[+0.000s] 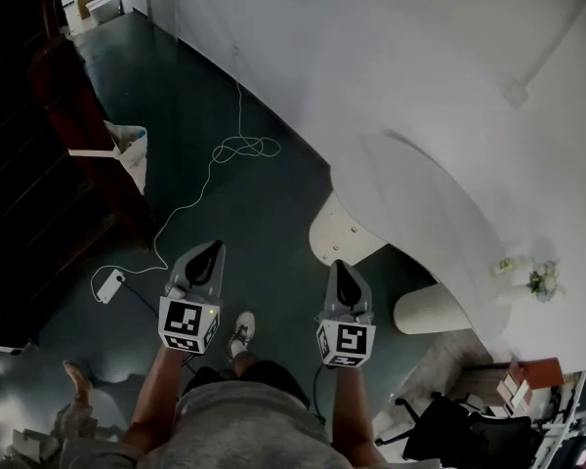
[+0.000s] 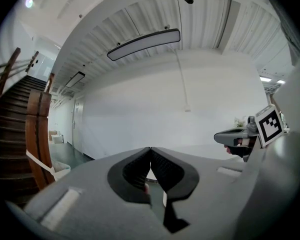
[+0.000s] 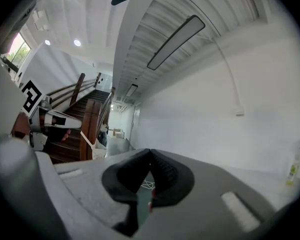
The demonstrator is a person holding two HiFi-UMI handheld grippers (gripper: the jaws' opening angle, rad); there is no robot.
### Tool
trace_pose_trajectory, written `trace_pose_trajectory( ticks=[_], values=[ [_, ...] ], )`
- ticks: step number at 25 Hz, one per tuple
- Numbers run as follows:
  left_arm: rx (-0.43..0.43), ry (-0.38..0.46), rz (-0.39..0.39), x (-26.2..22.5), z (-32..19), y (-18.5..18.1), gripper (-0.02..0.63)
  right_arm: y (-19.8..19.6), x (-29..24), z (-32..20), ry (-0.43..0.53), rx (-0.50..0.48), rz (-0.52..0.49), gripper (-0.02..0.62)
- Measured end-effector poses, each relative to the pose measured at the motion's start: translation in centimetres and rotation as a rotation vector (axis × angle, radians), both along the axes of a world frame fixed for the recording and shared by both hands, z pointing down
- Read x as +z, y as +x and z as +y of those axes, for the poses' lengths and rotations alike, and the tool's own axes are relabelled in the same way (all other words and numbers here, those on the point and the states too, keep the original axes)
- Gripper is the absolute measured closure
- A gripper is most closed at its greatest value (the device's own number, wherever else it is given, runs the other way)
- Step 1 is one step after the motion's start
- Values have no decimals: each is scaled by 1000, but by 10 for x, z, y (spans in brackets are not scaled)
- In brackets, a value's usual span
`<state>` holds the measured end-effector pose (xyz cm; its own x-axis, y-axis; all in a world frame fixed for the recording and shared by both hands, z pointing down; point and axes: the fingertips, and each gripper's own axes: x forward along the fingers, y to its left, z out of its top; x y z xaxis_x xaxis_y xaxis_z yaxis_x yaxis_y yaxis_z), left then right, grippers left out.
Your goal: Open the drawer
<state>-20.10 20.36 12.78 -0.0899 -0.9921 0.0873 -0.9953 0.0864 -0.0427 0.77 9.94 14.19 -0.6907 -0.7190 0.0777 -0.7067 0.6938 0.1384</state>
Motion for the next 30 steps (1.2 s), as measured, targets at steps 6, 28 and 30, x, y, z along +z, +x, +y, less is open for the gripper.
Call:
trace_pose_trajectory(
  ticks=[6,28,30],
  values=[
    [30,-15,-4,-3,-72,-32,595,-30,3,-68,-26,36,-4,592],
    [335,-66,-11,18,-217,17,595,18,25,-151,-82,303,-28,592],
    [364,-71,-7,21,-221,26,595,27,28,-150,-90,333,-35,592]
  ],
)
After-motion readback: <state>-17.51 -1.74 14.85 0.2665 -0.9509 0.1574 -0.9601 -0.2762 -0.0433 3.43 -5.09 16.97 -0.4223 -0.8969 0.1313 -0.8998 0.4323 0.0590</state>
